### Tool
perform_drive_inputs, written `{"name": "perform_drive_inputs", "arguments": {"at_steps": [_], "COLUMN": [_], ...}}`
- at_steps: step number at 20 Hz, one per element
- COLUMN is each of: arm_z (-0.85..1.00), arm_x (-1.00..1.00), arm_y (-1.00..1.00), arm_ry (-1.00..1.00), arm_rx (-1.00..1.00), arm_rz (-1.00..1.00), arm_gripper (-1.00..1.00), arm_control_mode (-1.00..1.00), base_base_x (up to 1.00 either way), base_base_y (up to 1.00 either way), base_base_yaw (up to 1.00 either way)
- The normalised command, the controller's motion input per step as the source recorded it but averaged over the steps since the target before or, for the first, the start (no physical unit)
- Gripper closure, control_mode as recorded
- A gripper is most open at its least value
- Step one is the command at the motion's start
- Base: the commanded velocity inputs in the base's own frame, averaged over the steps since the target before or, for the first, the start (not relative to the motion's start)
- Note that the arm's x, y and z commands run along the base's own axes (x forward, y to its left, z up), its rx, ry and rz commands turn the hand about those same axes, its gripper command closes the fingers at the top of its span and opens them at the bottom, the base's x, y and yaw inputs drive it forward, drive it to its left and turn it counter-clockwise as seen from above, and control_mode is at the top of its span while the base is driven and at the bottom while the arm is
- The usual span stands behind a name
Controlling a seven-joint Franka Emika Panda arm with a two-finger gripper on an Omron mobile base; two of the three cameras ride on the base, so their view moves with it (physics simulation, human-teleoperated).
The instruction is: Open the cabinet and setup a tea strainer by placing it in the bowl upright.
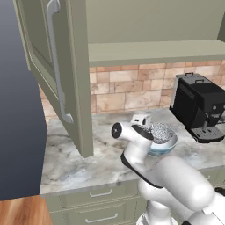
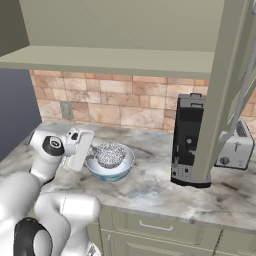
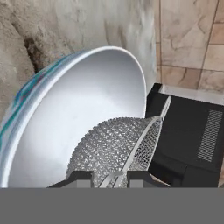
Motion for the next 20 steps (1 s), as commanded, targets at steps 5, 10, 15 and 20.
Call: {"name": "perform_drive_inputs", "arguments": {"at_steps": [5, 10, 15, 20], "arm_z": [-0.19, -0.22, -0.23, -0.17], "arm_x": [0.27, 0.16, 0.32, 0.14], "arm_y": [0.27, 0.33, -0.05, -0.08], "arm_ry": [0.01, 0.07, 0.04, 0.00], "arm_rx": [0.00, 0.00, 0.00, 0.00], "arm_rz": [0.00, 0.00, 0.00, 0.00], "arm_gripper": [1.00, 1.00, 1.00, 1.00], "arm_control_mode": [-1.00, -1.00, -1.00, -1.00], "base_base_x": [0.00, 0.00, 0.00, 0.00], "base_base_y": [0.00, 0.00, 0.00, 0.00], "base_base_yaw": [0.00, 0.00, 0.00, 0.00]}}
